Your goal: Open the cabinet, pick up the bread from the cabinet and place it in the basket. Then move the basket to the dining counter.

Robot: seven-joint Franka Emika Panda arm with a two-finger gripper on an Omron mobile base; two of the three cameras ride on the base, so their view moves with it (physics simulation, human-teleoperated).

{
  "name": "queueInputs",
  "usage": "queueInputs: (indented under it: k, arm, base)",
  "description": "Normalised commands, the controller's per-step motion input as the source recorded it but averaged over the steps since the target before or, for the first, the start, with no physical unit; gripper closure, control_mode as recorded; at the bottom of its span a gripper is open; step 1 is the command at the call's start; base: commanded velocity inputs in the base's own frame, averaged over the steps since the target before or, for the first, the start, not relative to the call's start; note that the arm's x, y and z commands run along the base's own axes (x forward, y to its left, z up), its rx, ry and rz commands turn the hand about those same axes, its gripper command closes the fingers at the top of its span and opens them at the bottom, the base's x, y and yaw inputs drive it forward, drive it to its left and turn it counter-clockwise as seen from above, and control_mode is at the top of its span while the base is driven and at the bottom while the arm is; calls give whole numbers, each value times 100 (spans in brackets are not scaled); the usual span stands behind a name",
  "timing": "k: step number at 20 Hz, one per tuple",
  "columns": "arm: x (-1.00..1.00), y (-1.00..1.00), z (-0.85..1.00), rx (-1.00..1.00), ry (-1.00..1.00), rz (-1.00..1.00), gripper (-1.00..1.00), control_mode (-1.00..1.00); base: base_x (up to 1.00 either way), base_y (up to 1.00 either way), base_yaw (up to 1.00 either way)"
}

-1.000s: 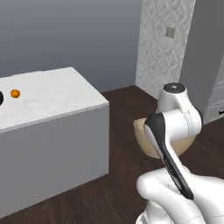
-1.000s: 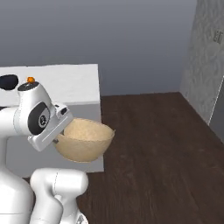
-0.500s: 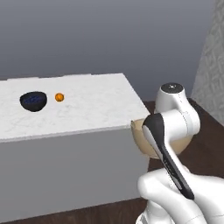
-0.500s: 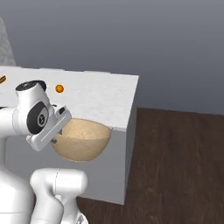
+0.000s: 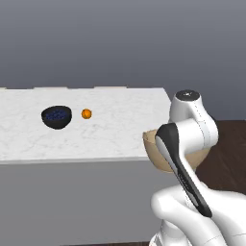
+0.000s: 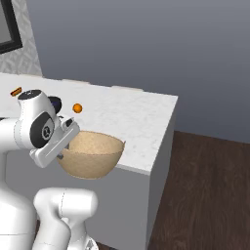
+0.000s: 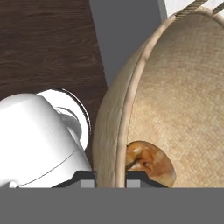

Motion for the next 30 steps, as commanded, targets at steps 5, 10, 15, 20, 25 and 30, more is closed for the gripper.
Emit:
queueInputs:
  k: [5,10,15,20,25,30]
  arm:
    - [0,0,0,0,0,0,100,100]
    - [0,0,0,0,0,0,100,100]
    - [0,0,0,0,0,0,100,100]
    - [0,0,0,0,0,0,100,100]
    - [27,0,0,0,4,0,100,-100]
    - [88,0,0,0,5,7,100,-100]
  base:
    - [50,-11,25]
    - [64,-3,17]
    - [53,0,7]
    - [41,0,3]
    - [25,0,0]
    - [0,0,0]
